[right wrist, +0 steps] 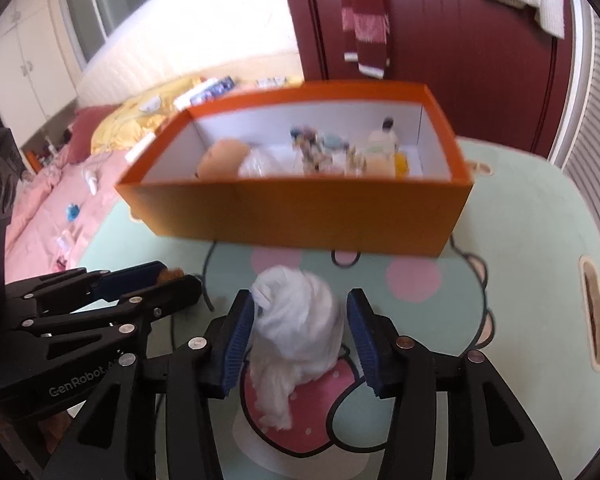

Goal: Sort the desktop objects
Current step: 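Set the tissue on the table with the right gripper while the left sets down the walnut, then reach into the box and grasp the bead keychain with the right gripper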

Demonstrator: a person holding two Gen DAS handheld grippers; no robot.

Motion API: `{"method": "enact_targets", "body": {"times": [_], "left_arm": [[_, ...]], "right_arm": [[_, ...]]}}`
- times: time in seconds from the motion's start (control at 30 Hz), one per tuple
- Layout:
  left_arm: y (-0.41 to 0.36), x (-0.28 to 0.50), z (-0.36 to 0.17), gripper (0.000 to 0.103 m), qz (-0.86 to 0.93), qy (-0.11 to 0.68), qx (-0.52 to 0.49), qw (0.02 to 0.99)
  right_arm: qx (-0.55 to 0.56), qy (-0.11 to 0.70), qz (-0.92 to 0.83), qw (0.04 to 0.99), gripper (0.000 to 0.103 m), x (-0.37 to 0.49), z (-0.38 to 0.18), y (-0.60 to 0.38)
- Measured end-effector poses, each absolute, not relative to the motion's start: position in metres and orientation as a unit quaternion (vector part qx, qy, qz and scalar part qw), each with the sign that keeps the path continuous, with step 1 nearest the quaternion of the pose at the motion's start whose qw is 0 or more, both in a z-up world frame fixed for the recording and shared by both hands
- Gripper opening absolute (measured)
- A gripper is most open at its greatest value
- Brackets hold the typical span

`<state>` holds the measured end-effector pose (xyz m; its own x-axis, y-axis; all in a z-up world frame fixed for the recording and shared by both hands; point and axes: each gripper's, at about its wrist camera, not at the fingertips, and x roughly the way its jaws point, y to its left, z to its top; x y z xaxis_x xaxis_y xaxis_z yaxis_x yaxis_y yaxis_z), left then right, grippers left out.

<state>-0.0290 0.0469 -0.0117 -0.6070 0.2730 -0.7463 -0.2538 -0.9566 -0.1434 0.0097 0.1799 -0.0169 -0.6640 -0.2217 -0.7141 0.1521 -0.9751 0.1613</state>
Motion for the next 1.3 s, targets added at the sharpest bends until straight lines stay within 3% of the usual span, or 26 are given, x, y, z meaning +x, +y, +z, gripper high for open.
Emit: {"method": "enact_targets", "body": {"times": [0.07, 0.1, 0.23, 0.6, 0.77, 0.8, 0.83, 0.87, 0.9, 1.3], "left_arm": [[0.038, -0.025, 0.000, 0.079, 0.911, -0.025, -0.391, 0.132], [0.033, -0.025, 0.003, 0.081, 0.912, -0.038, -0.385, 0.134], [0.020, -0.025, 0.005, 0.081, 0.908, -0.079, -0.388, 0.136], [0.013, -0.031, 0.009, 0.081, 0.912, -0.078, -0.384, 0.126], [0.010, -0.034, 0.008, 0.081, 0.910, -0.082, -0.387, 0.125], [0.009, -0.035, 0.007, 0.081, 0.909, -0.084, -0.388, 0.125], [0.008, -0.035, 0.007, 0.081, 0.909, -0.086, -0.389, 0.125], [0.008, -0.035, 0.007, 0.081, 0.908, -0.088, -0.389, 0.125], [0.008, -0.035, 0.007, 0.081, 0.908, -0.089, -0.389, 0.125], [0.007, -0.037, 0.011, 0.081, 0.910, -0.086, -0.384, 0.128]], "right_arm": [[0.366, -0.049, -0.924, 0.097, 0.064, 0.015, -0.003, 0.183], [0.350, -0.052, -0.931, 0.094, 0.069, 0.018, 0.005, 0.185], [0.351, -0.070, -0.929, 0.096, 0.069, 0.012, 0.013, 0.192], [0.350, -0.051, -0.932, 0.083, 0.068, -0.038, 0.033, 0.192], [0.390, -0.045, -0.916, 0.085, 0.058, -0.066, 0.030, 0.186], [0.412, -0.038, -0.907, 0.081, 0.052, -0.073, 0.024, 0.183], [0.435, -0.030, -0.897, 0.075, 0.037, -0.079, 0.017, 0.181], [0.446, -0.020, -0.892, 0.071, 0.034, -0.083, 0.012, 0.180], [0.438, -0.003, -0.897, 0.065, 0.023, -0.083, 0.012, 0.177], [0.410, -0.050, -0.906, 0.096, 0.017, -0.068, 0.024, 0.188]]}}
